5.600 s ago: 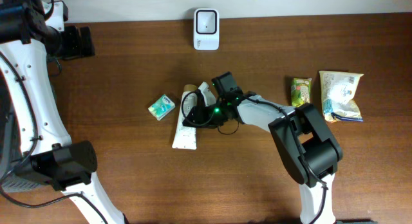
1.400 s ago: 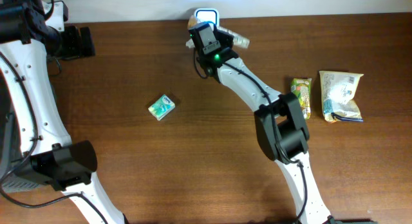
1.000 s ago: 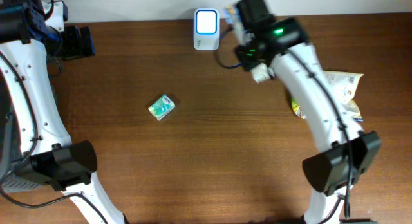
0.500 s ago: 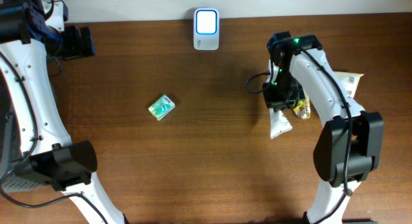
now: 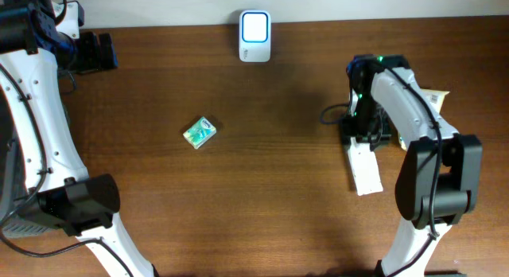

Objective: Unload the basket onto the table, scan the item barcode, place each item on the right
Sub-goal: 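Carry the white tube right and lay it on the table, then move the right gripper to the teal tissue packet and grasp it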

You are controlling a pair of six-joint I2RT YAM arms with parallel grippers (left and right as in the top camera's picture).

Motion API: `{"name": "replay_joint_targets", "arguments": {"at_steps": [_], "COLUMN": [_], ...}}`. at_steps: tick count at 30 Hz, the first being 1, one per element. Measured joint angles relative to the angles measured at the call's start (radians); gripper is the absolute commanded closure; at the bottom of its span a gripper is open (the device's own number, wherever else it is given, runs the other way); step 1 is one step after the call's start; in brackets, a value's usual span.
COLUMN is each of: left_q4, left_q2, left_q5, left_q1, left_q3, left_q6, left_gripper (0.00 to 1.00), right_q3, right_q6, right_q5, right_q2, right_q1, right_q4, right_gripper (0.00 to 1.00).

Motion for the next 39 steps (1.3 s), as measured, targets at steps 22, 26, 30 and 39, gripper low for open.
{"name": "replay_joint_targets", "arguments": {"at_steps": [22,26,30,39], "left_q4": [0.000,0.000,0.000,0.000], "left_q2": [0.000,0.000,0.000,0.000], "left_q5": [0.000,0.000,0.000,0.000], "left_q1": [0.000,0.000,0.000,0.000], "left_q3": [0.000,0.000,0.000,0.000], "left_q6": [0.000,0.000,0.000,0.000], "left_gripper": [0.01,0.01,0.01,0.01], "right_q3": [0.349,0.346,0.343,0.343], "right_q6": [0.132,0.238,0.274,0.268], "right_q5": [-0.494,-0.493,-0.467,-0.381], "right_q2": [0.239,0.333,0.396,0.423], "right_q1": [0.483,0.534,0.581,0.709], "right_q4": [0.609,0.700,0.922,0.938], "right_gripper": [0.33,0.34,0.34,0.39]}}
